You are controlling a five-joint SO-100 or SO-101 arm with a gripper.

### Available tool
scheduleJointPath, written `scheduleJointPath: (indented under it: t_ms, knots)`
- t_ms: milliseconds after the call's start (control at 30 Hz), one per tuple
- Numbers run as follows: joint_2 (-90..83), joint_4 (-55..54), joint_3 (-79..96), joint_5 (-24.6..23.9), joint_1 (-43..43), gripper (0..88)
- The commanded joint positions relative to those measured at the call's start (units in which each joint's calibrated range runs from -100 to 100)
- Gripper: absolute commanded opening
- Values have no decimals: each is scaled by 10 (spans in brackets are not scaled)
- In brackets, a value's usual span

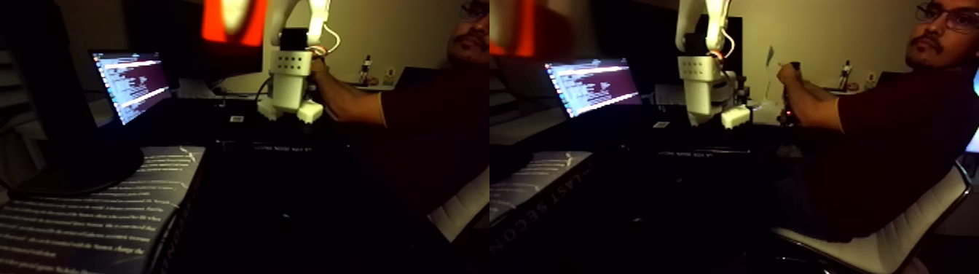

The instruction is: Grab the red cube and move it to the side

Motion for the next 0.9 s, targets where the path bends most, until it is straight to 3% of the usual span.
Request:
scheduleJointPath:
  t_ms: [0,867]
  knots:
    - [22,-49,-3,2,32,49]
    - [243,-107,-37,2,112,49]
